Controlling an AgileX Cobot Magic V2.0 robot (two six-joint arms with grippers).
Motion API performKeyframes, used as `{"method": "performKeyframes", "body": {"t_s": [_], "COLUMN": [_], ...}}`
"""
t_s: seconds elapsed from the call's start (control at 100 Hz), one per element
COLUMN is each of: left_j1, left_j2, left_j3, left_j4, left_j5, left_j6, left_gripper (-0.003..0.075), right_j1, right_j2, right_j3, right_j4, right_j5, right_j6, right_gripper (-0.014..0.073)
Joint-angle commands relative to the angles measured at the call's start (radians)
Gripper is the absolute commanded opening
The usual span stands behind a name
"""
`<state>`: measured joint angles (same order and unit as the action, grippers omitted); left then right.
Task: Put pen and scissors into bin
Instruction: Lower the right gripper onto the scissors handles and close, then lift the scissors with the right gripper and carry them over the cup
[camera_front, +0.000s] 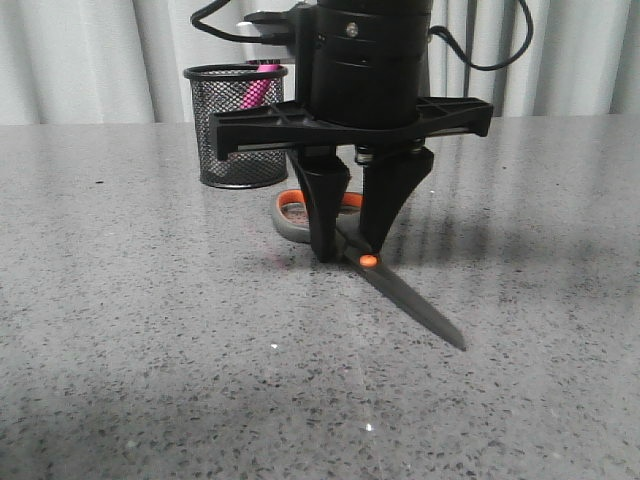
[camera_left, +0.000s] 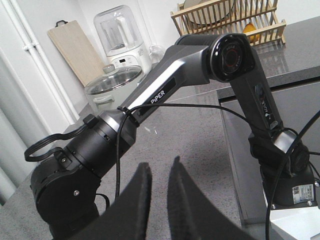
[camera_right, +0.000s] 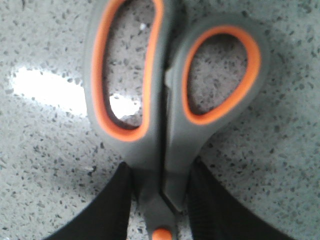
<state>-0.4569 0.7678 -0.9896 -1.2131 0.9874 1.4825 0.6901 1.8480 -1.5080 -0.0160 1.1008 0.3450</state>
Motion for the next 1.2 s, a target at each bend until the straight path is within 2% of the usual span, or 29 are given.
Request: {"method": "performKeyframes", "body": {"t_s": [0.0, 0.2, 0.43, 0.52, 0.62, 0.77, 0.8, 0.91, 1.02, 1.19], "left_j1": [-0.010, -0.010, -0.010, -0.010, -0.010, -0.010, -0.010, -0.010, -0.010, -0.010], "left_j2": [-0.003, -0.036, -0.148, -0.176, -0.180, -0.180, -0.180, -0.180, -0.184, -0.201], "left_j3": [-0.023, -0.023, -0.023, -0.023, -0.021, 0.001, 0.004, 0.018, 0.017, 0.017], "left_j4": [-0.060, -0.030, 0.056, 0.065, 0.065, 0.065, 0.064, 0.057, 0.057, 0.057], "left_j5": [-0.036, -0.093, -0.233, -0.274, -0.286, -0.292, -0.292, -0.292, -0.292, -0.292], "left_j6": [-0.012, -0.012, -0.012, -0.012, -0.012, -0.025, -0.036, -0.067, -0.084, -0.084], "left_gripper": [0.0062, 0.0062, 0.0062, 0.0062, 0.0062, 0.0062, 0.0062, 0.0062, 0.0062, 0.0062], "right_j1": [0.000, 0.000, 0.000, 0.000, 0.000, -0.012, -0.021, -0.072, -0.135, -0.173], "right_j2": [-0.018, -0.061, -0.293, -0.356, -0.378, -0.348, -0.333, -0.268, -0.186, -0.098], "right_j3": [-0.015, -0.015, -0.015, -0.015, -0.015, 0.003, 0.011, 0.019, 0.019, 0.019], "right_j4": [-0.027, -0.091, -0.147, -0.182, -0.257, -0.428, -0.446, -0.458, -0.454, -0.426], "right_j5": [-0.037, -0.041, -0.228, -0.365, -0.595, -1.048, -1.160, -1.412, -1.533, -1.552], "right_j6": [0.003, 0.015, 0.043, 0.043, 0.043, 0.043, 0.043, 0.043, 0.043, 0.043], "right_gripper": [-0.0074, -0.0065, -0.0065, -0.0065, -0.0065, -0.0065, -0.0066, -0.0066, -0.0066, -0.0070]}}
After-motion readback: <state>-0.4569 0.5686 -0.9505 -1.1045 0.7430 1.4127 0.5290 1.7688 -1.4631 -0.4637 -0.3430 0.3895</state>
